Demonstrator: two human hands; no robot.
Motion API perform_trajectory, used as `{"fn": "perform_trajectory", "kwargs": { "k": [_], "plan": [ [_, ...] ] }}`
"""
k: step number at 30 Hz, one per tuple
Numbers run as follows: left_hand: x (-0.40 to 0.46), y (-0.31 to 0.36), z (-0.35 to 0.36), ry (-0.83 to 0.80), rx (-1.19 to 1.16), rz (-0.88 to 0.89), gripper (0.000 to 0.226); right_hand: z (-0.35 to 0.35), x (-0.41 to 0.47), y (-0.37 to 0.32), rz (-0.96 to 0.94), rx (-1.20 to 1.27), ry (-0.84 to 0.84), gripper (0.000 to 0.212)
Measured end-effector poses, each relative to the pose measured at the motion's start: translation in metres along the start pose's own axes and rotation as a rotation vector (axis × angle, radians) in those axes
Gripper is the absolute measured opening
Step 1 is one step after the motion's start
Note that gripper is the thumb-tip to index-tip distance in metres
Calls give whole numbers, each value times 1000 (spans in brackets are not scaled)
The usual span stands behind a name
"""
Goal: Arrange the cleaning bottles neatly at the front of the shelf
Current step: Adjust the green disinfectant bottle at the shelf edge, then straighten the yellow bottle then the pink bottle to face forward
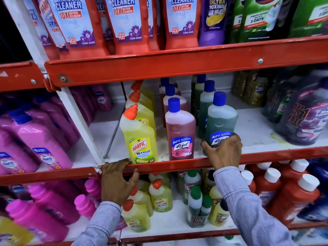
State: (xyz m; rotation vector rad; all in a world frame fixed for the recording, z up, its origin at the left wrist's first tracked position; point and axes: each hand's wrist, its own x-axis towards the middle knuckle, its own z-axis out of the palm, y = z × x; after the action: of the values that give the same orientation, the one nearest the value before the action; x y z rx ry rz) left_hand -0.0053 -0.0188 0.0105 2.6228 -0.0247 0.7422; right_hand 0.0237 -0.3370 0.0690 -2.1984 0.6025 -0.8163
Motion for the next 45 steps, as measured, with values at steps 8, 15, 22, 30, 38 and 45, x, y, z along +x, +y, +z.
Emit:
{"fn": "perform_trajectory", "kwargs": {
  "k": [8,15,22,30,38,45],
  "plan": [
    [0,-3,1,4,-9,13,46,-8,-10,1,30,34,-49,99],
    [1,-5,-3,12,-57,50,39,-37,-60,-35,-300,231,377,60],
    [17,0,-29,-75,-419,-21,53,2,-101,-78,-520,301,-338,25],
    [47,-10,-21,-254,-622,-52,34,39,-93,-97,-450,18,-668,52],
    [48,-10,-17,-261,-727,-89,36,61,-85,-81,-337,123,-642,54],
    [41,-9,-20,-256,-776,-82,48,36,-93,-85,-345,230,-684,57]
  ]
}}
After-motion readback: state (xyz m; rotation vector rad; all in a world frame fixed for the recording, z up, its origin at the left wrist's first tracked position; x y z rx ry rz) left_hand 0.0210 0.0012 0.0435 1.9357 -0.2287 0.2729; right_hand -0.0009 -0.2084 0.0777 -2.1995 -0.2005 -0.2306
